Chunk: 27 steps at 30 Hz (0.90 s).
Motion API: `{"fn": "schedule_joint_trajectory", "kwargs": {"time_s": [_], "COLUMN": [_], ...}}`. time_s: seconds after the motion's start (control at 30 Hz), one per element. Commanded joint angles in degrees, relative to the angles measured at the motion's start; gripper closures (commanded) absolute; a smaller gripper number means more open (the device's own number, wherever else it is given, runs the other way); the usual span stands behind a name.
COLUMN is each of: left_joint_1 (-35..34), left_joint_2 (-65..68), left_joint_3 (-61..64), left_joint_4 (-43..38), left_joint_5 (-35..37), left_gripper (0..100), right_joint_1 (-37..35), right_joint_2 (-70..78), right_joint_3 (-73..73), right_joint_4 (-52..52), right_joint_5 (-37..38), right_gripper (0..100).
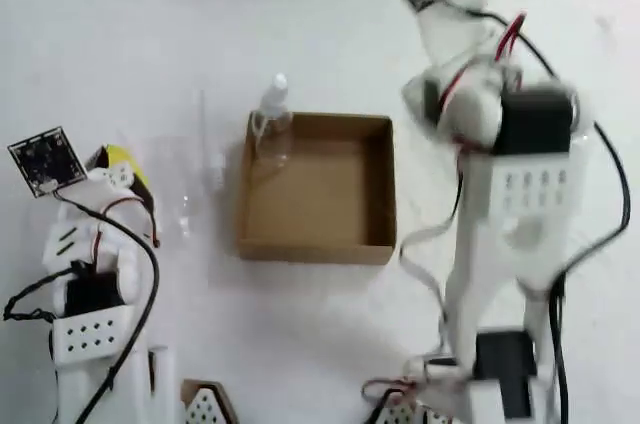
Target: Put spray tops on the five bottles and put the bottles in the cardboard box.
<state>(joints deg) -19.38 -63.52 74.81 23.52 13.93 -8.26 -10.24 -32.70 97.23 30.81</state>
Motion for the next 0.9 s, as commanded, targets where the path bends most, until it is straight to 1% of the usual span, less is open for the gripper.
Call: {"fn": "schedule_joint_trajectory", "kwargs": {"time_s": [0.0,0.1,0.2,0.4,0.5,0.57,0.73,0.87], "left_joint_1": [0.75,0.75,0.66,0.57,0.57,0.57,0.66,0.66], "left_joint_2": [-0.84,-0.84,-0.84,-0.84,-0.84,-0.84,-0.84,-0.84], "left_joint_3": [-0.79,-0.79,-0.79,-0.79,-0.79,-0.88,-0.97,-0.97], "left_joint_4": [-1.76,-1.76,-1.76,-1.76,-1.76,-1.76,-1.76,-1.76], "left_joint_5": [-0.44,-0.53,-0.53,-0.53,-0.62,-0.62,-0.62,-0.62], "left_gripper": [98,98,98,98,98,98,98,98], "right_joint_1": [-7.52,-10.77,-11.56,-11.82,-12.53,-14.37,-19.21,-19.38], "right_joint_2": [-16.92,-26.07,-34.07,-46.81,-50.86,-51.65,-47.96,-41.27], "right_joint_3": [5.71,13.89,26.37,55.30,64.53,68.13,75.08,82.90], "right_joint_4": [-2.33,-9.10,-18.77,-44.88,-56.84,-62.46,-74.24,-89.71], "right_joint_5": [-5.19,-6.68,-9.23,-14.68,-17.85,-19.16,-19.08,-19.08], "right_gripper": [98.2,98.2,98.2,98.3,98.3,98.3,98.3,98.3]}}
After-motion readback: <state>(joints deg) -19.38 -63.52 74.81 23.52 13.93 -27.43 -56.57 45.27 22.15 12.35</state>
